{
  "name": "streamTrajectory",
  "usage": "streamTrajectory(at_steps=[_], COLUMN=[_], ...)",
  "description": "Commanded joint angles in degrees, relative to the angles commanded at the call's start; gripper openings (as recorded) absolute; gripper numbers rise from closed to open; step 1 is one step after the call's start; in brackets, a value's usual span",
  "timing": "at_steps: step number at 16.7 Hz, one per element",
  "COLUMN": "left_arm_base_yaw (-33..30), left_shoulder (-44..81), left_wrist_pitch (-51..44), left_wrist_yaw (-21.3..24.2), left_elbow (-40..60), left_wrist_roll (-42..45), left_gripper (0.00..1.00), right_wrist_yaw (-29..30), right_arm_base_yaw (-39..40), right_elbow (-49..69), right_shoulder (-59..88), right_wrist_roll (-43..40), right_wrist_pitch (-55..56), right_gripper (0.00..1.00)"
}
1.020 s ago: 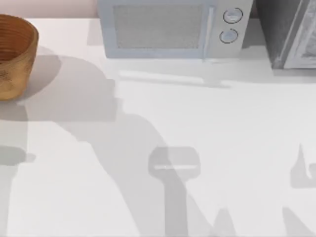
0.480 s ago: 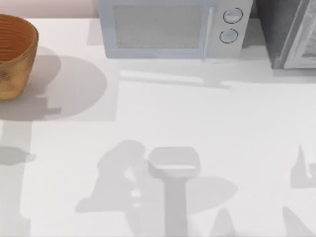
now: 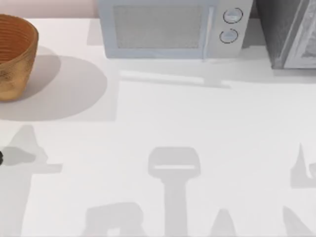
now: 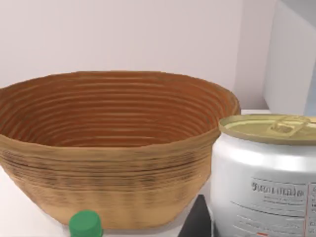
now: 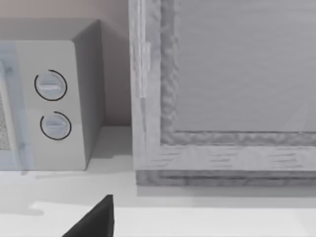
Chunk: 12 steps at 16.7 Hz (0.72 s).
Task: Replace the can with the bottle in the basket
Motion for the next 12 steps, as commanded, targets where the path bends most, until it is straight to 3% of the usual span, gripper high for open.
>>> streamTrajectory(at_steps=[5, 12], left_arm_base_yaw=[-1.65, -1.61], left_shoulder=[-13.13, -13.83], left_wrist_pitch=[5.64, 5.94], left_wrist_yaw=[-0.82, -0.86], left_elbow=[-12.76, -13.7], left_wrist_roll=[-0.76, -0.69], left_gripper=[0.0, 0.0], right_wrist_yaw=[0.0, 0.0], right_arm_base_yaw=[0.0, 0.0], right_elbow=[0.0, 0.0], right_shoulder=[0.0, 0.0], right_wrist_roll=[0.0, 0.0], right_wrist_pitch=[0.0, 0.0], right_gripper=[1.0, 1.0])
